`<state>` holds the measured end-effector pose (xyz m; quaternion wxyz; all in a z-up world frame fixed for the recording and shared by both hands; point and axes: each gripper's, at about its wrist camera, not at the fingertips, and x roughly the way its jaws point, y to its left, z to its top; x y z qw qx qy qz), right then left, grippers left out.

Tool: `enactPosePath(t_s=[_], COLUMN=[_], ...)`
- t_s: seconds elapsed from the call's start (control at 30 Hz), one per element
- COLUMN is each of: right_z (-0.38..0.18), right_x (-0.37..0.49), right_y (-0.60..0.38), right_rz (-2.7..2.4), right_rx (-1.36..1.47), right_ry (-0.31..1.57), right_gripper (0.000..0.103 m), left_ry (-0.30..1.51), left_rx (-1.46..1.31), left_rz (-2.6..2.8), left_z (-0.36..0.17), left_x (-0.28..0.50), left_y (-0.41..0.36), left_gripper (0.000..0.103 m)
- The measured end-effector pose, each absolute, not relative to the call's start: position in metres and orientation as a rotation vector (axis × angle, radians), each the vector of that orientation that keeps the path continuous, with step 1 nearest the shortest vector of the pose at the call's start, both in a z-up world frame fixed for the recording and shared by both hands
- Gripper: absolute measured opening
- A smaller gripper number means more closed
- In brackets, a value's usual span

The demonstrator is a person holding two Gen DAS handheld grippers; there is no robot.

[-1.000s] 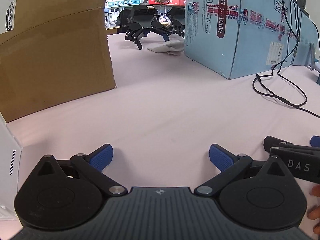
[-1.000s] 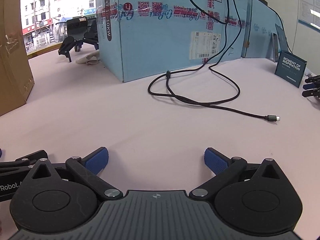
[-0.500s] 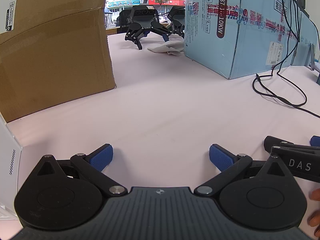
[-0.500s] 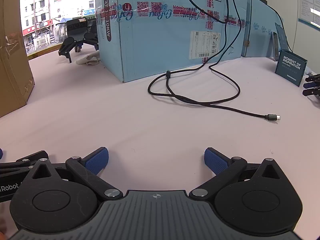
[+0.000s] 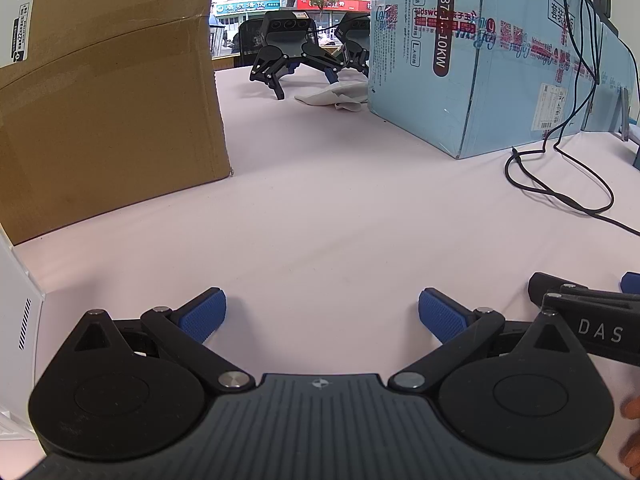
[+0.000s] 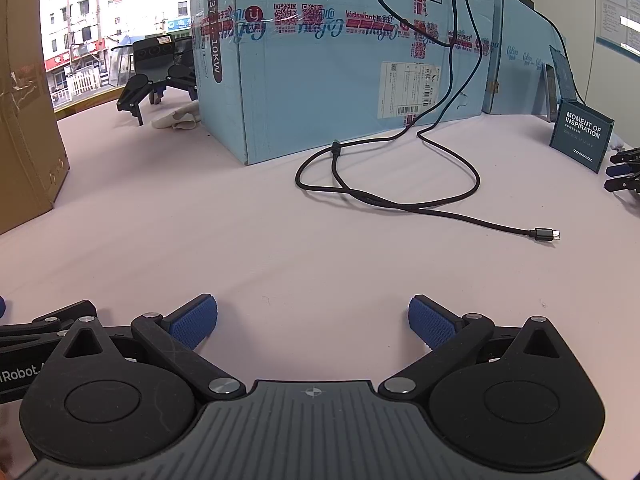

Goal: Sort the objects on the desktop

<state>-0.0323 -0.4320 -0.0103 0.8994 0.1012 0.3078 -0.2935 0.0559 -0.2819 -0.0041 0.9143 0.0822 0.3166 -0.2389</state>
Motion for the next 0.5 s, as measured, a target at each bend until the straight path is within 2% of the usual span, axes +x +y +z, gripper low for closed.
enactPosePath(t_s=[0.5], right_z=[-0.011], right_x=[-0.0346], right_y=[-0.4306], right_rz=[-0.609], right_rx=[0.21], right_ry=[0.636], right_gripper=[0.103], left_ry=[0.652], left_rx=[0.171], left_rz=[-0.493], left_z=[-0.0039], left_x=[0.0565], left_y=[-0.2821], left_gripper=[0.103])
